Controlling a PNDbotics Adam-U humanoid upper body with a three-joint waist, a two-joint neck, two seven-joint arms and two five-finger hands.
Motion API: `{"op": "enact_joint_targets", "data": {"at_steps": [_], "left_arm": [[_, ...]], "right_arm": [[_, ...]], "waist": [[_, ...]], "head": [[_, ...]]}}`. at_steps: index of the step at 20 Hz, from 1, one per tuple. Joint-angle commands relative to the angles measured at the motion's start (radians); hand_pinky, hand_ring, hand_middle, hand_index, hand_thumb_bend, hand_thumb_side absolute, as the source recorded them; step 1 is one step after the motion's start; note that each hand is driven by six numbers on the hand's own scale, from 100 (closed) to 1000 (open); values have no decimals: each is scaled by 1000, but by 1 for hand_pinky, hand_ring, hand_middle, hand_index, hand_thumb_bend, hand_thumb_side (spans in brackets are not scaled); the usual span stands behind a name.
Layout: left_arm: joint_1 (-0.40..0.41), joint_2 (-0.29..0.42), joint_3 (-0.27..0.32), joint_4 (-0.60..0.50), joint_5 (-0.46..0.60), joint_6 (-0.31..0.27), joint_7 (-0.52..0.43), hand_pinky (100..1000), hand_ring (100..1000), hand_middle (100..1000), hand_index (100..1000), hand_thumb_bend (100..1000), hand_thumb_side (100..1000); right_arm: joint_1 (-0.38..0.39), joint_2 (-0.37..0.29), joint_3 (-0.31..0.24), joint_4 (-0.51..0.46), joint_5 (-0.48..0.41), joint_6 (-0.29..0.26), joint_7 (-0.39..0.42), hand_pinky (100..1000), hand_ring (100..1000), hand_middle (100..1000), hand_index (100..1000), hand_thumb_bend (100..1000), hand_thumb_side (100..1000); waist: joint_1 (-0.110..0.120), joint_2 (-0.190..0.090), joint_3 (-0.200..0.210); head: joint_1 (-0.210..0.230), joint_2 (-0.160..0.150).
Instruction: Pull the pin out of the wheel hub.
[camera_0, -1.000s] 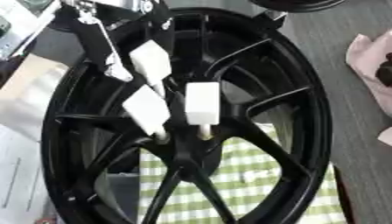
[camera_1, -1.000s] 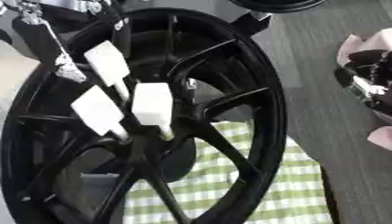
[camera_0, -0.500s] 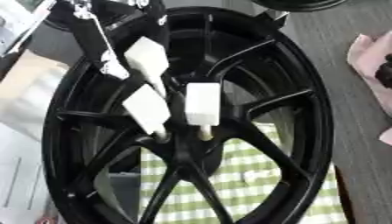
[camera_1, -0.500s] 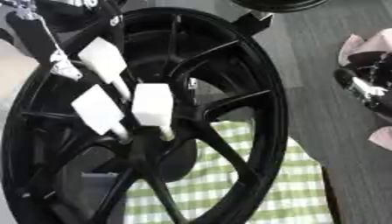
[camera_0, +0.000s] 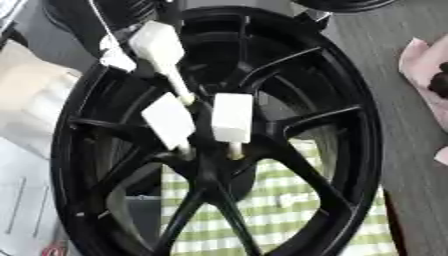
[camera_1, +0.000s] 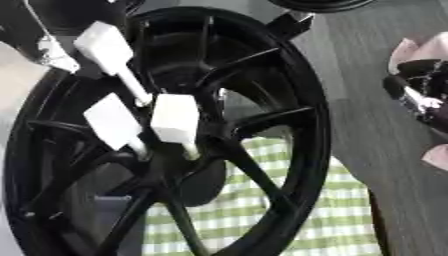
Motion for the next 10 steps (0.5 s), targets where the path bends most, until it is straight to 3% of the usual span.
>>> {"op": "enact_joint_targets", "data": {"at_steps": [1, 10], "left_arm": [[16, 94, 92, 7, 6, 11, 43, 744, 611, 320, 457, 389, 100], [242, 308, 335, 163, 40, 70, 195, 722, 607, 322, 470, 405, 100]], "right_arm": [[4, -27, -21, -5, 0, -6, -8, 940, 679, 623, 710, 480, 338], [52, -47, -66, -9, -10, -20, -49, 939, 679, 623, 710, 481, 338]], "waist": [[-11, -41, 10], [-38, -80, 86]], "head": [[-17, 15], [-66, 64]]}}
